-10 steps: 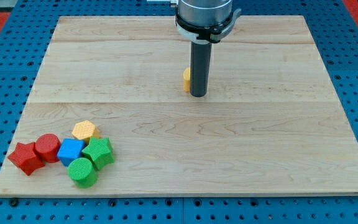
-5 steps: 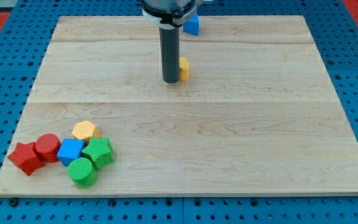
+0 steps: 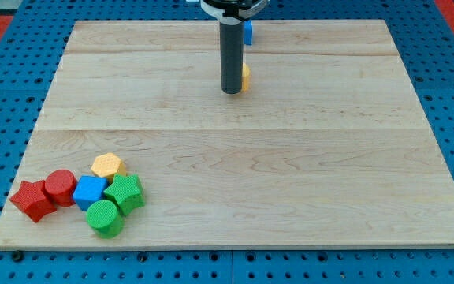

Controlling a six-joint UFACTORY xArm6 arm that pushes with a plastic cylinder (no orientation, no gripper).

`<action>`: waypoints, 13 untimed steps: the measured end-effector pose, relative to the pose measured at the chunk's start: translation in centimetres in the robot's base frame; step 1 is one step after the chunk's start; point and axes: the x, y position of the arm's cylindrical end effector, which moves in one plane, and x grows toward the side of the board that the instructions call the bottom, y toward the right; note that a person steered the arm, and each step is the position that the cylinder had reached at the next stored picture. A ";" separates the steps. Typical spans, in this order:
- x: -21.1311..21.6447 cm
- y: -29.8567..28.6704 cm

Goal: Push the yellow heart to the bottom right of the blue triangle

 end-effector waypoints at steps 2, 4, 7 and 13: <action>-0.7 2.0; -3.1 3.3; -3.3 -2.1; -3.7 1.1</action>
